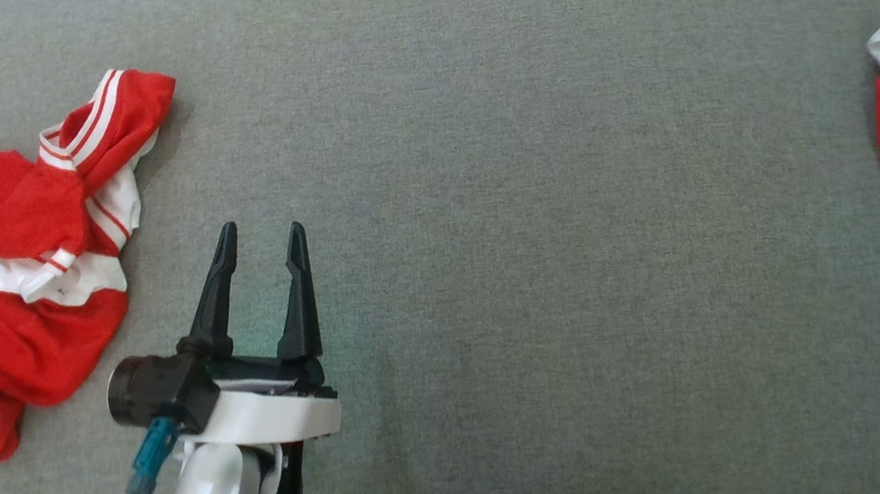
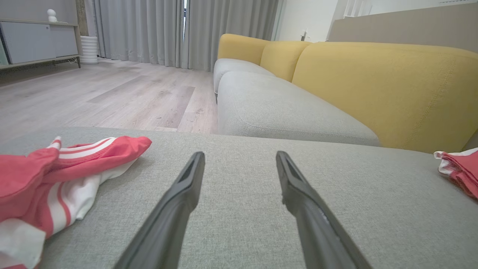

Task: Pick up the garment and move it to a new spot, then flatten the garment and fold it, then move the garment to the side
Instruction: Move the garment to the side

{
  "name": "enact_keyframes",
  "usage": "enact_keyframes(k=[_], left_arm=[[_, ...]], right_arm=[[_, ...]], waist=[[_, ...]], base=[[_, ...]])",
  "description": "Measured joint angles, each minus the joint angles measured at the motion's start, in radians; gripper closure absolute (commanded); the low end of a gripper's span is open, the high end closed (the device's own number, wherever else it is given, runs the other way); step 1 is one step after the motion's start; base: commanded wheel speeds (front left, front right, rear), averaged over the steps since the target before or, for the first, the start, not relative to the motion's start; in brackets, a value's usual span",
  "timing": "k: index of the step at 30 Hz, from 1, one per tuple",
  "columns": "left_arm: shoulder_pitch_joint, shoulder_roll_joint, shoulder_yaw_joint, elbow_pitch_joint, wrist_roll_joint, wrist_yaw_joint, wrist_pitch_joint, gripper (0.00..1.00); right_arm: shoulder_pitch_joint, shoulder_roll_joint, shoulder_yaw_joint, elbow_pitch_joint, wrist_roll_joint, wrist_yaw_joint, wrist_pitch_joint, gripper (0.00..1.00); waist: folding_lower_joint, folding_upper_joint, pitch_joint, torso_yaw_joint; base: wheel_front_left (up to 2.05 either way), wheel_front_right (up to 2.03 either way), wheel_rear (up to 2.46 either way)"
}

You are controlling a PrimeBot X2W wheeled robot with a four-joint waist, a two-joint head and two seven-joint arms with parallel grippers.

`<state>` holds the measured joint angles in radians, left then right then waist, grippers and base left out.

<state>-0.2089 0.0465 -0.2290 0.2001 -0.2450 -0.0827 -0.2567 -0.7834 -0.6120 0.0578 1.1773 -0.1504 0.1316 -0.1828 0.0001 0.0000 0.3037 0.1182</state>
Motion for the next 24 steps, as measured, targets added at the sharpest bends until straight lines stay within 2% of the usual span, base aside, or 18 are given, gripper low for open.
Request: enact_keyframes(k=[3, 4, 5, 10, 13, 18, 22, 23, 24], left_arm=[[-0.001, 0.000, 0.000, 0.000, 0.000, 0.000, 0.000, 0.00], [-0.002, 0.000, 0.000, 0.000, 0.000, 0.000, 0.000, 0.00], [-0.002, 0.000, 0.000, 0.000, 0.000, 0.000, 0.000, 0.00], [-0.003, 0.000, 0.000, 0.000, 0.006, 0.000, 0.000, 0.00], [-0.003, 0.000, 0.004, 0.000, 0.008, 0.000, 0.000, 0.00], [0.003, 0.000, 0.017, -0.010, 0.008, 0.001, 0.000, 0.00], [0.016, 0.000, 0.038, -0.022, 0.008, 0.004, 0.000, 0.00], [0.016, 0.000, 0.038, -0.022, 0.008, 0.004, 0.000, 0.00], [0.019, 0.000, 0.038, -0.024, 0.008, 0.004, 0.000, 0.00]], right_arm=[[-0.013, -0.004, -0.014, -0.002, -0.007, 0.000, 0.008, 1.00], [-0.013, -0.004, -0.024, -0.003, -0.011, 0.000, 0.008, 0.67], [-0.013, -0.004, -0.036, -0.004, -0.015, 0.000, 0.008, 0.00], [-0.013, 0.009, -0.110, -0.031, -0.027, 0.000, -0.015, 0.00], [-0.010, 0.051, -0.198, -0.077, -0.026, 0.000, -0.044, 0.00], [0.032, 0.195, -0.246, -0.225, -0.019, 0.000, -0.065, 0.00], [0.112, 0.327, -0.241, -0.416, 0.043, 0.000, -0.068, 0.00], [0.112, 0.327, -0.241, -0.416, 0.043, 0.000, -0.068, 0.00], [0.134, 0.356, -0.233, -0.461, 0.065, 0.000, -0.068, 0.00]], waist=[[0.0000, 0.0000, 0.004, 0.000], [0.0000, 0.0000, 0.004, 0.000], [0.0000, 0.0000, 0.004, -0.001], [-0.0001, 0.0000, -0.017, -0.010], [-0.0002, 0.0000, -0.038, -0.020], [-0.0001, 0.0000, -0.079, -0.046], [-0.0002, 0.0000, -0.115, -0.066], [-0.0002, 0.0000, -0.115, -0.066], [-0.0002, 0.0000, -0.125, -0.070]], base=[[0.00, 0.00, 0.00], [0.00, 0.00, 0.00], [0.00, 0.00, 0.00], [0.00, 0.00, 0.00], [0.00, 0.00, 0.00], [0.00, 0.00, 0.00], [0.00, 0.00, 0.00], [0.00, 0.00, 0.00], [0.00, 0.00, 0.00]])
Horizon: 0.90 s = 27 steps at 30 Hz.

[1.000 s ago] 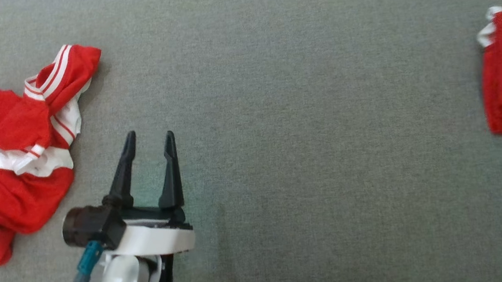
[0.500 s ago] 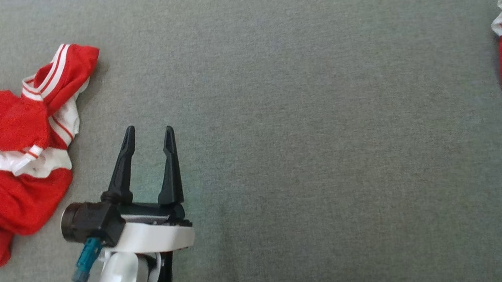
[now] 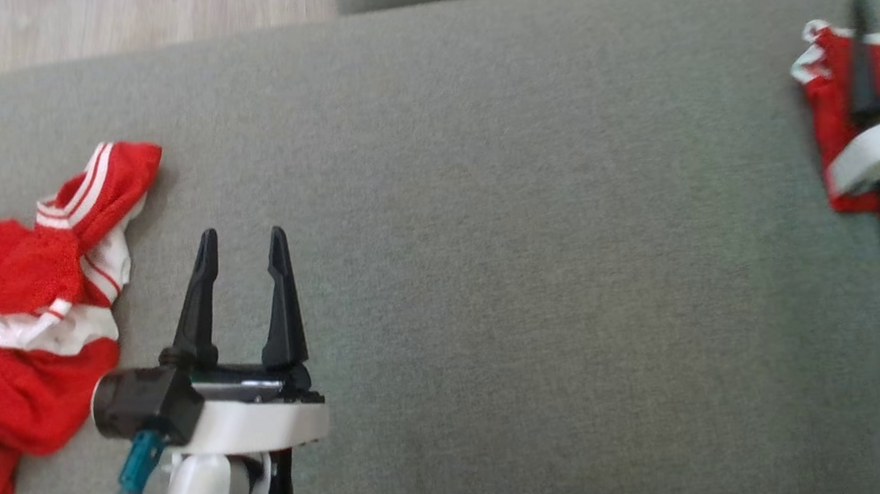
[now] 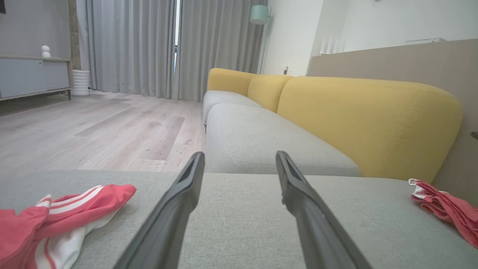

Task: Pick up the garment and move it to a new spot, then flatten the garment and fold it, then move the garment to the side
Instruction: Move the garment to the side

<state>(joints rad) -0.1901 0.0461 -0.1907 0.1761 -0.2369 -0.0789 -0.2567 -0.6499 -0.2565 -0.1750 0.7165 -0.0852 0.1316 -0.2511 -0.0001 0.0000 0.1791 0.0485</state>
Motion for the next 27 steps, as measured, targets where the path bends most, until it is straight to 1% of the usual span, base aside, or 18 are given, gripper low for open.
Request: enact_keyframes(k=[4, 7, 10, 13, 14, 18, 21, 27], left_arm=[[0.025, 0.000, 0.000, -0.014, -0.001, 0.001, 0.000, 0.00], [0.043, 0.000, -0.001, -0.017, -0.001, 0.001, 0.000, 0.00], [0.062, 0.000, -0.002, -0.018, -0.001, 0.001, 0.000, 0.00], [0.087, 0.000, -0.003, -0.019, 0.002, 0.001, 0.000, 0.00], [0.108, 0.000, -0.007, -0.018, 0.008, 0.001, 0.000, 0.00], [0.143, 0.001, -0.012, -0.018, 0.011, 0.001, 0.000, 0.00], [0.160, 0.001, -0.016, -0.017, 0.020, 0.001, 0.000, 0.00], [0.167, 0.001, -0.020, -0.017, 0.020, 0.010, 0.000, 0.00]], right_arm=[[0.109, 0.093, 0.054, -0.139, 0.055, 0.000, -0.001, 0.00], [0.195, 0.148, 0.083, -0.193, 0.077, 0.000, -0.001, 0.00], [0.278, 0.181, 0.105, -0.240, 0.078, 0.000, -0.001, 0.00], [0.357, 0.195, 0.115, -0.265, 0.095, 0.000, -0.001, 0.00], [0.409, 0.200, 0.115, -0.276, 0.101, 0.000, -0.001, 0.00], [0.492, 0.203, 0.144, -0.303, 0.159, 0.000, -0.001, 0.00], [0.528, 0.208, 0.152, -0.316, 0.190, 0.000, -0.001, 0.00], [0.546, 0.208, 0.170, -0.333, 0.191, 0.000, -0.001, 0.00]], waist=[[-0.0001, 0.0000, -0.038, -0.013], [-0.0001, 0.0000, -0.066, -0.017], [-0.0001, 0.0000, -0.090, -0.016], [-0.0001, 0.0000, -0.111, -0.013], [-0.0001, 0.0000, -0.123, -0.011], [-0.0001, 0.0000, -0.144, -0.007], [0.0000, 0.0000, -0.152, -0.007], [0.0000, 0.0000, -0.151, -0.011]], base=[[0.00, 0.00, 0.00], [0.00, 0.00, 0.00], [0.00, 0.00, 0.00], [0.00, 0.00, 0.00], [0.00, 0.00, 0.00], [0.00, 0.00, 0.00], [0.00, 0.00, 0.00], [0.00, 0.00, 0.00]])
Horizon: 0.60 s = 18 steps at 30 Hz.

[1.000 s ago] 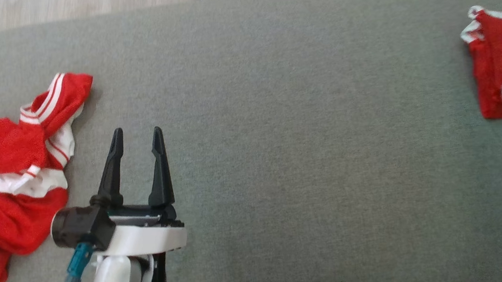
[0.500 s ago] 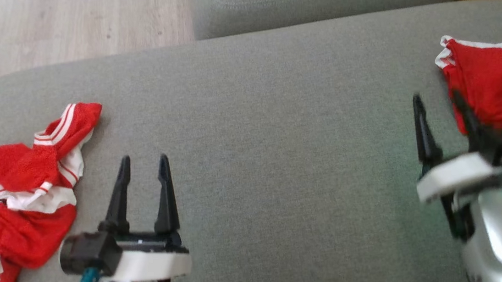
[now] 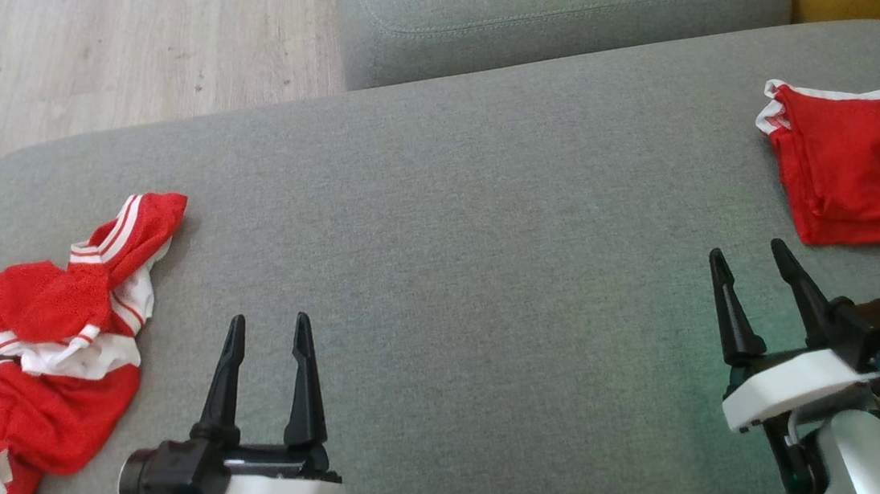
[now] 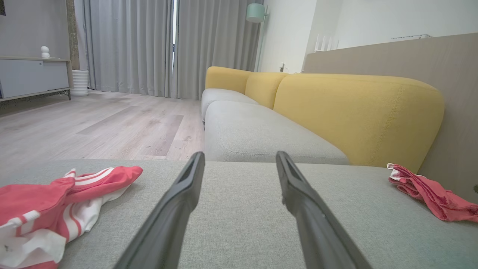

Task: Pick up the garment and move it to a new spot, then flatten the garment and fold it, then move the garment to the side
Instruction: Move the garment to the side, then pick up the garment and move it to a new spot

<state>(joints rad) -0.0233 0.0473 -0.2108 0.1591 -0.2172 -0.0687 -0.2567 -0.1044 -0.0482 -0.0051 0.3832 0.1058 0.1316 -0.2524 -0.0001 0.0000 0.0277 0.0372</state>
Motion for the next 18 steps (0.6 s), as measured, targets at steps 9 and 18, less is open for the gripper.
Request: enact_keyframes(k=[9, 18], left_arm=[[0.000, 0.000, 0.004, 0.000, 0.000, 0.007, 0.000, 0.00], [0.000, 0.000, 0.007, 0.004, 0.000, 0.012, 0.000, 0.00]], right_arm=[[0.000, 0.000, 0.004, -0.006, 0.009, 0.000, 0.000, 0.00], [0.001, 0.000, 0.037, -0.012, 0.012, 0.000, 0.000, 0.00]], waist=[[0.0001, 0.0000, 0.006, -0.004], [0.0001, 0.0000, -0.007, 0.027]], base=[[0.00, 0.00, 0.00], [0.00, 0.00, 0.00]])
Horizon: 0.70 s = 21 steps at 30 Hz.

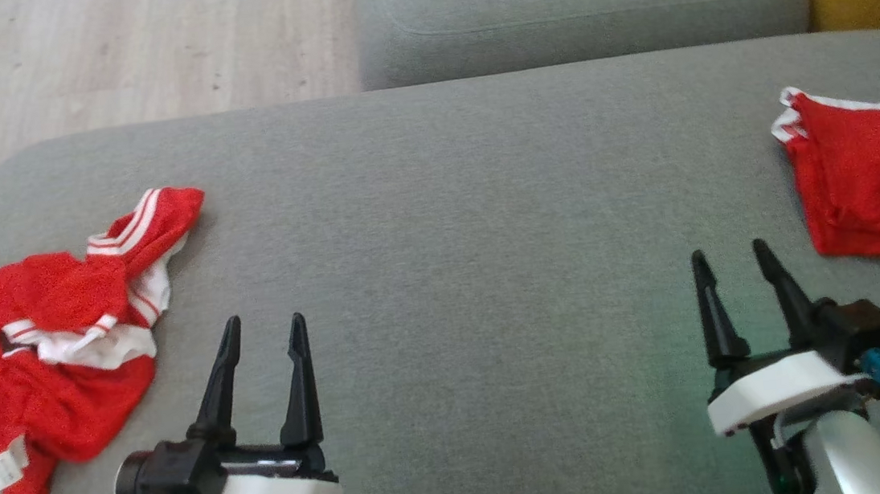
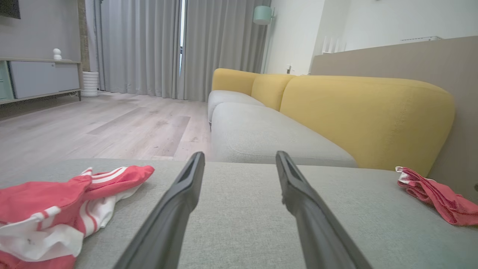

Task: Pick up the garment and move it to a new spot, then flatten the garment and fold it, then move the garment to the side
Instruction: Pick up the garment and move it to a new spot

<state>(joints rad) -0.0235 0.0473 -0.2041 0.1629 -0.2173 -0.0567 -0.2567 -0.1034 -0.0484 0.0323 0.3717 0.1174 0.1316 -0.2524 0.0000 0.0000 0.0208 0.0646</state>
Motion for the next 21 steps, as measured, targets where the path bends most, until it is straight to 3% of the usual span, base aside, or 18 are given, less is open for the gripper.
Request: enact_keyframes(k=[21], left_arm=[[0.061, 0.002, 0.098, 0.018, 0.033, 0.005, 0.000, 0.00]], right_arm=[[0.037, 0.001, 0.209, -0.002, 0.102, 0.000, 0.000, 0.00]], waist=[[-0.0001, 0.0000, -0.072, 0.260]], base=[[0.00, 0.00, 0.00]])
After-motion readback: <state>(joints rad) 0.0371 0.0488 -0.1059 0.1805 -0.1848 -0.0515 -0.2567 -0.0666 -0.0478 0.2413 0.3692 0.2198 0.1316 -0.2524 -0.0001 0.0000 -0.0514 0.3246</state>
